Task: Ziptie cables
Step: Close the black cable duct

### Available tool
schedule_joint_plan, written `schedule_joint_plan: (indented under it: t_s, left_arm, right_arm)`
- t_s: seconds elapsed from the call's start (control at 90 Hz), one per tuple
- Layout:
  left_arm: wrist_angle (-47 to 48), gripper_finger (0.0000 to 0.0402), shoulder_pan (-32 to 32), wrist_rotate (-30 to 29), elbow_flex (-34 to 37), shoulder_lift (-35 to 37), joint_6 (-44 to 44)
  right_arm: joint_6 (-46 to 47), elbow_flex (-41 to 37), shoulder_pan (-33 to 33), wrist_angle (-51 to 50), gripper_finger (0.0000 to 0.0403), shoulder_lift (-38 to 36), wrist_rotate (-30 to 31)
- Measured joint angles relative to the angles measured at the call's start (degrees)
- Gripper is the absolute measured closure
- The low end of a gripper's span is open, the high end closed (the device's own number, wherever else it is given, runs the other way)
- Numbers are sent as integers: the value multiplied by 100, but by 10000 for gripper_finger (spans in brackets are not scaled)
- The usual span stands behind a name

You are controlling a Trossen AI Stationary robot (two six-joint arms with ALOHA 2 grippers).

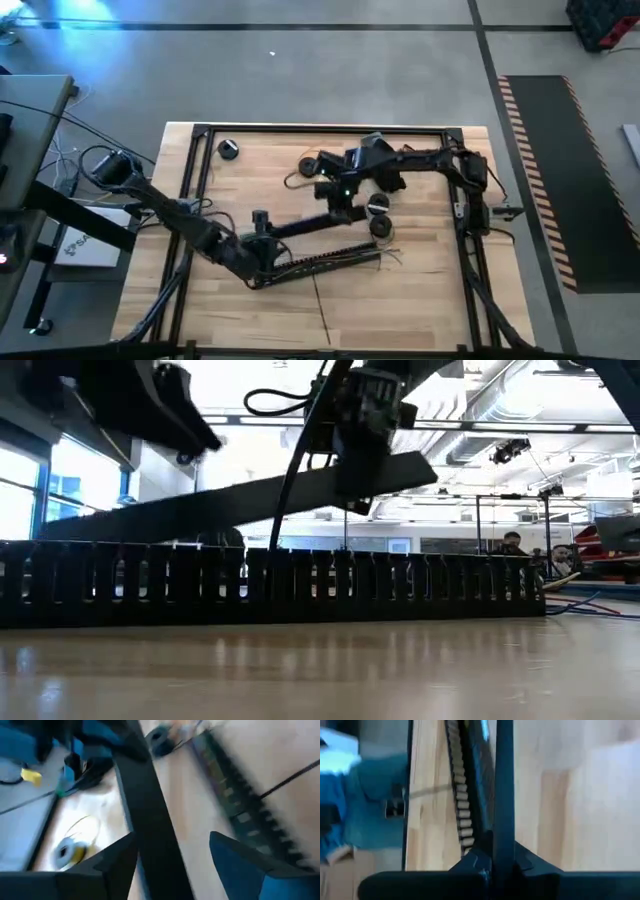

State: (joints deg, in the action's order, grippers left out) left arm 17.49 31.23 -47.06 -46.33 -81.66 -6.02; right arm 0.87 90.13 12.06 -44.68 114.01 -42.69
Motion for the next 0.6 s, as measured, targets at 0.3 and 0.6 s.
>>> schedule_joint_plan:
  t_s: [0.3,0.6]
  left_arm:
    - [488,156,-872,-233,0,-911,-508]
    - [440,155,-1436,-107,61,-1117,-542]
  right_arm:
    - [115,-8,627,378,403,596,-1112]
    - [-267,-10,877,475,402,1114,-1591]
